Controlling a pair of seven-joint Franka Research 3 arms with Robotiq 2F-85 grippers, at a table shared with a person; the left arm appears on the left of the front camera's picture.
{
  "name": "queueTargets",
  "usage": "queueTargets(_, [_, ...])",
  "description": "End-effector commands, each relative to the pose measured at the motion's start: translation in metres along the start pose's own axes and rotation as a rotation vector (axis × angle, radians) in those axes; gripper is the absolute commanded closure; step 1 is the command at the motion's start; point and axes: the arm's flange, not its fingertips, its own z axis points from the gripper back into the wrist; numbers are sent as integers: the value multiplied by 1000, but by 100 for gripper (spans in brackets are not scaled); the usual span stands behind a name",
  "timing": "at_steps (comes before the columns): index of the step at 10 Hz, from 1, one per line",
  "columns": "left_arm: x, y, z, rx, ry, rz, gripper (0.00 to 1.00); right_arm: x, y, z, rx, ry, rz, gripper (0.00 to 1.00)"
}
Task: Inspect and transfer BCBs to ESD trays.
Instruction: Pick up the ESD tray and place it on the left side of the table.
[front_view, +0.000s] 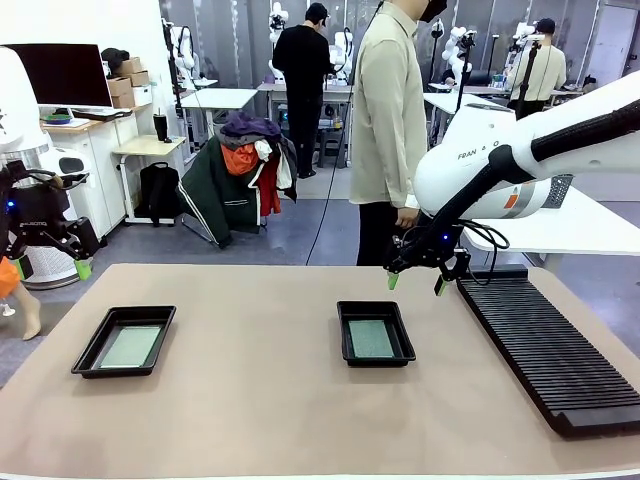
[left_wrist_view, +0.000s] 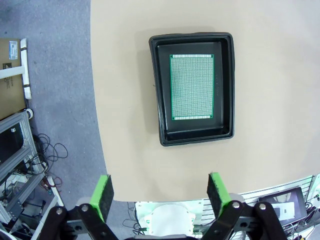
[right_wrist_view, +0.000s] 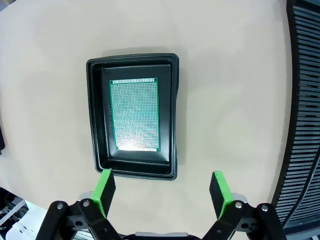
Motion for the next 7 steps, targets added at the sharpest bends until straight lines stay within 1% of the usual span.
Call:
queueTargets(1, [0, 0, 0, 0, 0, 0, 0, 0, -13, 4, 70, 30, -18, 0])
queueTargets(2, [-5, -11, 11, -7, -28, 11, 0, -1, -28, 11, 137, 49, -34, 0])
queueTargets(3, [-12, -29, 26, -24, -79, 20, 0, -3, -41, 17, 187, 65, -51, 0])
queueTargets(4, [-16, -44, 35, -31, -107, 19, 0, -6, -52, 22, 235, 84, -54, 0])
queueTargets(5, [-20, -67, 45, -38, -146, 22, 0, -11, -68, 30, 293, 107, -51, 0])
queueTargets(7, [-22, -120, 61, -44, -171, 34, 0, -20, -92, 39, 336, 105, -69, 0])
